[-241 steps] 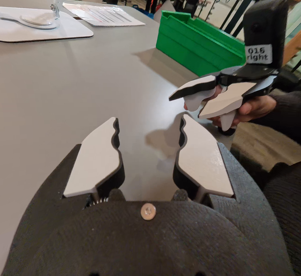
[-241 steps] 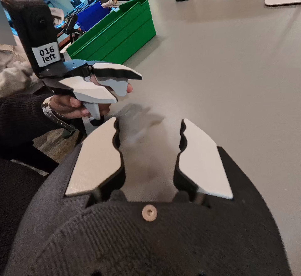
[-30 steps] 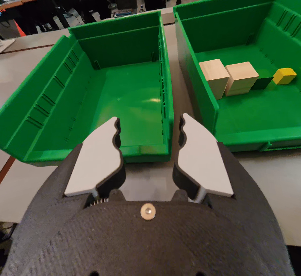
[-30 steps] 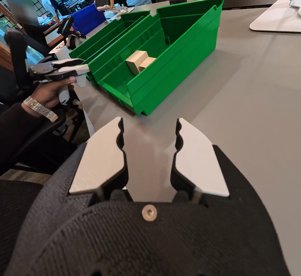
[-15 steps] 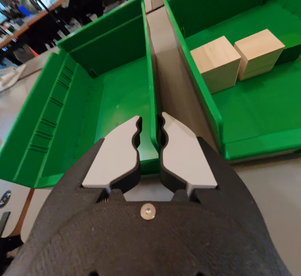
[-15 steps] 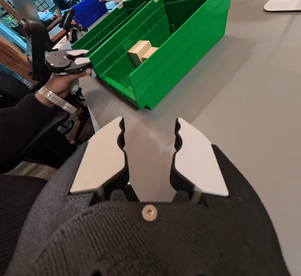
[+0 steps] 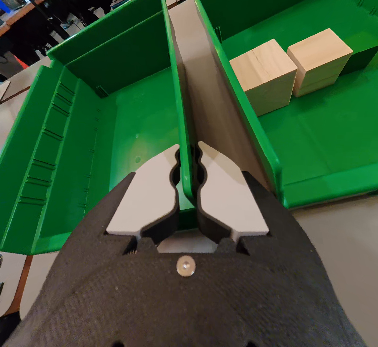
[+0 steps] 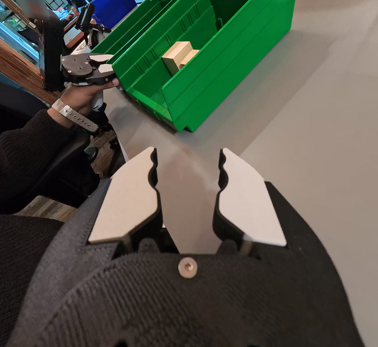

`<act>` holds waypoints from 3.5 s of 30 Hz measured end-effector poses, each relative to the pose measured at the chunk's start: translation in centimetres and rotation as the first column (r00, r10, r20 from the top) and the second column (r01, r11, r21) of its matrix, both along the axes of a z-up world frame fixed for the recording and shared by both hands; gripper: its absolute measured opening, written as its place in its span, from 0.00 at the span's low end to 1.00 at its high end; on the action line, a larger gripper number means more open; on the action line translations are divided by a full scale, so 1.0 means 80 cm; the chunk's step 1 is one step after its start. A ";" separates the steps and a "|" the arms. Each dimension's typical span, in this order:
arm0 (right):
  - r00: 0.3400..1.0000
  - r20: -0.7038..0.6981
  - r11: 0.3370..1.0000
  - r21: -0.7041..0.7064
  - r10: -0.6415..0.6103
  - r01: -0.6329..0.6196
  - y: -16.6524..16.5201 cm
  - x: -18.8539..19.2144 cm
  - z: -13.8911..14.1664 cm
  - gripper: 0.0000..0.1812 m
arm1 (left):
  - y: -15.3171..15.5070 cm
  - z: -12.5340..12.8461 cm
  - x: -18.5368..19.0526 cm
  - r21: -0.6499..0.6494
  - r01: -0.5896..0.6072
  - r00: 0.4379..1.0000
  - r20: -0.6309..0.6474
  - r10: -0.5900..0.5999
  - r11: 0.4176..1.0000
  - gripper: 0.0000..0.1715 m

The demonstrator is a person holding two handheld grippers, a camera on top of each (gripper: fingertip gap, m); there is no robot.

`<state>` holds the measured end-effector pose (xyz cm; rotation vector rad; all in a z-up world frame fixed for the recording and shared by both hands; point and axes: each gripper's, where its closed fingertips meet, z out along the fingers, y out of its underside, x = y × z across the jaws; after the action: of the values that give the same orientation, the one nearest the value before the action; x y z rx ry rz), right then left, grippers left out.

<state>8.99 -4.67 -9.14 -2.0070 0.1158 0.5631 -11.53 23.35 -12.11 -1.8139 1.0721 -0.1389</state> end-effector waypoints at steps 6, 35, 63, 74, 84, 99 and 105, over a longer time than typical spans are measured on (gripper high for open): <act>1.000 0.001 1.000 -0.005 0.005 -0.005 0.000 -0.002 -0.001 0.32 | 0.001 0.002 -0.002 -0.046 -0.003 1.000 0.000 0.003 0.999 0.05; 0.991 -0.074 0.994 0.010 -0.109 0.110 -0.030 0.039 0.011 0.31 | -0.091 0.237 0.047 0.122 0.095 0.951 0.284 -0.126 0.988 0.05; 0.655 -0.396 0.626 0.219 -0.644 0.748 -0.262 0.205 0.079 0.32 | -0.498 0.076 0.459 -0.163 0.796 0.606 0.232 -0.761 0.583 0.05; 0.701 -0.318 0.687 0.176 -0.638 0.705 -0.244 0.195 0.059 0.32 | -0.515 0.023 0.476 -0.032 0.784 0.620 0.089 -0.780 0.620 0.04; 0.679 -0.330 0.676 0.145 -0.656 0.723 -0.246 0.206 0.044 0.33 | -0.529 0.016 0.472 -0.090 0.801 0.597 0.178 -0.782 0.591 0.05; 0.709 0.081 0.710 0.176 -0.700 0.682 -0.184 0.171 0.029 0.46 | -0.398 0.128 0.316 -0.093 0.729 0.649 0.407 -0.642 0.678 0.21; 0.454 0.472 0.613 0.266 -0.755 0.744 -0.158 0.193 0.032 0.49 | -0.345 0.130 0.272 -0.100 0.677 0.711 0.344 -0.613 0.729 0.25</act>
<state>24.39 -17.29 -6.60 -1.7681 0.6186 -0.6056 10.24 -4.22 -1.71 -1.4511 1.4839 -0.9618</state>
